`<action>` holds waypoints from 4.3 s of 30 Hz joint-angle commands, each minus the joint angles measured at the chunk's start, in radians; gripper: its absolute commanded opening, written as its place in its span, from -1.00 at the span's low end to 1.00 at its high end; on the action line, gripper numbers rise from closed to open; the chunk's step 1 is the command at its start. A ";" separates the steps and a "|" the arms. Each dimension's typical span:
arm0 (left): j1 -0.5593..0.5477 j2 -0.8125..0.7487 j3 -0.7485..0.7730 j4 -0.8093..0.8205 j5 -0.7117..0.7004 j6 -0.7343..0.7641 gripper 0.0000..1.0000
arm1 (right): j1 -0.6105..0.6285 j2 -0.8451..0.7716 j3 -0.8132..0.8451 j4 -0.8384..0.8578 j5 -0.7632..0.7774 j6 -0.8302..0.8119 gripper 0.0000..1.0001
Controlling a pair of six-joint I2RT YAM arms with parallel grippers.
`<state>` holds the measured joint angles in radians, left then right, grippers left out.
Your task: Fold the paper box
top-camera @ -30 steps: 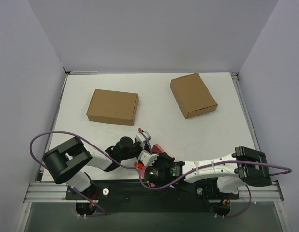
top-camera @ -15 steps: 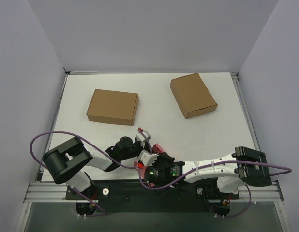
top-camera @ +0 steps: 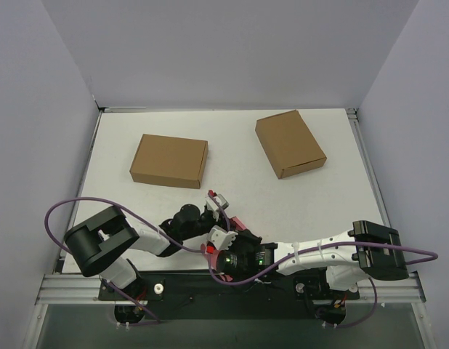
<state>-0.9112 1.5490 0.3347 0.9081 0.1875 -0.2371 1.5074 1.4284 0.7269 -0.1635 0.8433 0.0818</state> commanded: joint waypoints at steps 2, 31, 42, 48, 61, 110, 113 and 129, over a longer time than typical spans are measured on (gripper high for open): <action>-0.002 0.014 0.052 0.092 0.009 0.018 -0.35 | 0.013 -0.026 -0.003 -0.008 -0.021 0.021 -1.00; -0.014 -0.055 -0.008 -0.005 -0.092 0.027 -0.31 | 0.014 -0.048 -0.006 -0.036 0.004 0.038 -1.00; -0.015 -0.096 -0.034 -0.020 -0.106 0.027 -0.21 | 0.014 -0.056 -0.007 -0.042 0.005 0.039 -1.00; -0.014 -0.102 -0.037 -0.017 -0.105 0.027 -0.18 | 0.016 -0.054 -0.006 -0.044 0.007 0.041 -1.00; -0.014 -0.130 -0.049 -0.025 -0.111 0.033 -0.13 | 0.019 -0.057 -0.004 -0.050 0.010 0.044 -1.00; -0.250 0.013 0.055 -0.095 -0.958 0.131 -1.00 | 0.062 -0.075 -0.009 -0.073 -0.001 0.118 -1.00; -0.262 0.031 0.053 -0.040 -0.938 0.153 -1.00 | 0.062 -0.097 -0.018 -0.071 -0.007 0.122 -1.00; -0.264 -0.075 -0.020 -0.051 -0.659 0.036 -0.19 | 0.048 -0.102 -0.017 -0.073 -0.003 0.122 -1.00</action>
<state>-1.1931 1.5238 0.3367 0.9001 -0.4362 -0.2317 1.5520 1.3502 0.6945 -0.2123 0.8577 0.1837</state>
